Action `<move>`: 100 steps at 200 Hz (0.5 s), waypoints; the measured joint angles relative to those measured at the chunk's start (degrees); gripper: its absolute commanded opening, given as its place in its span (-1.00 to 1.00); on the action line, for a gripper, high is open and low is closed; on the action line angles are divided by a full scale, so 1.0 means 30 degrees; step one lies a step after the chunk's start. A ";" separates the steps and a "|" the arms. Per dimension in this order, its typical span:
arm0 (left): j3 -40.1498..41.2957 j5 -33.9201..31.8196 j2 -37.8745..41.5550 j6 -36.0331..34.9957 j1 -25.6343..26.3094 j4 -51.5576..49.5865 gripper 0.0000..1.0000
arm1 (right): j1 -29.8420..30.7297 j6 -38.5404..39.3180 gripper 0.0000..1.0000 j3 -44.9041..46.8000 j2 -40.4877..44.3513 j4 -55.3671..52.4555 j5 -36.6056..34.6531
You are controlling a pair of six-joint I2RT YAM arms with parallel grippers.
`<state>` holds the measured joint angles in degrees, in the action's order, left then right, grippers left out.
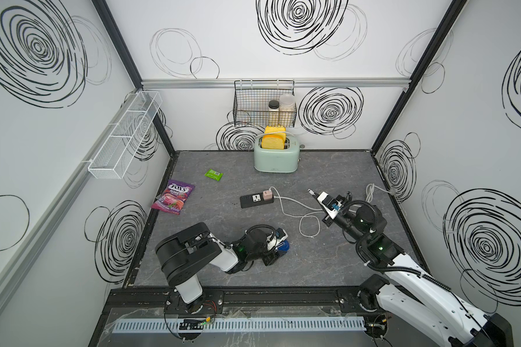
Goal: Charge the electric shaver
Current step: Pick up the electric shaver from the center of the board.
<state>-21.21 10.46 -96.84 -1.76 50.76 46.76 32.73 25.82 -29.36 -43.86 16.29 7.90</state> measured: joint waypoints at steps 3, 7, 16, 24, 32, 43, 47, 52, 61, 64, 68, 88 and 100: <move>0.0000 0.0044 0.0036 -0.0022 -0.0124 -0.0051 -1.00 | -0.0007 0.0000 -1.00 -0.0051 -0.0015 -0.0117 0.0029; 0.0000 0.0160 0.0117 -0.0044 -0.0284 -0.0124 -1.00 | -0.0022 -0.0007 -1.00 -0.0124 -0.0029 -0.0262 0.0051; 0.0000 0.0408 0.0357 -0.0051 -0.0707 -0.0270 -1.00 | -0.0080 -0.0051 -1.00 -0.0430 -0.0131 -0.0743 0.0219; -0.0015 0.0699 0.0714 -0.0058 -0.1086 -0.0437 -1.00 | -0.0146 -0.0160 -1.00 -0.0911 -0.0321 -0.1253 0.0423; -0.0087 0.1202 0.1217 -0.0051 -0.1574 -0.0765 -1.00 | -0.0211 -0.0277 -1.00 -0.1508 -0.0627 -0.1851 0.0663; -0.0452 0.2200 0.1923 -0.0022 -0.2346 -0.1311 -1.00 | -0.0277 -0.0634 -1.00 -0.2506 -0.1253 -0.2718 0.1151; -0.0685 0.2674 0.2186 -0.0007 -0.2659 -0.1479 -1.00 | -0.0321 -0.0794 -1.00 -0.2907 -0.1494 -0.3045 0.1362; -0.1035 0.3169 0.2463 0.0015 -0.3053 -0.1770 -1.00 | -0.0379 -0.0976 -1.00 -0.3424 -0.1836 -0.3526 0.1632; -0.1814 0.4095 0.2892 0.0036 -0.3752 -0.2244 -1.00 | -0.0437 -0.1304 -1.00 -0.4495 -0.2623 -0.4459 0.2215; -0.2186 0.4481 0.3067 0.0051 -0.4058 -0.2463 -1.00 | -0.0459 -0.1421 -1.00 -0.4867 -0.2922 -0.4852 0.2419; -0.2565 0.4852 0.3213 0.0044 -0.4342 -0.2623 -1.00 | -0.0481 -0.1501 -1.00 -0.5246 -0.3198 -0.5187 0.2586; -0.4707 0.6921 0.3949 -0.0073 -0.5931 -0.3679 -1.00 | -0.0495 -0.1872 -1.00 -0.7497 -0.5064 -0.7475 0.3694; -0.5690 0.8043 0.4371 -0.0321 -0.6783 -0.4357 -1.00 | -0.0495 -0.1938 -1.00 -0.8349 -0.5799 -0.8648 0.4124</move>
<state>-38.28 34.59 -83.72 -2.72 30.41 33.69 31.24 20.01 -54.41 -61.25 -9.65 20.27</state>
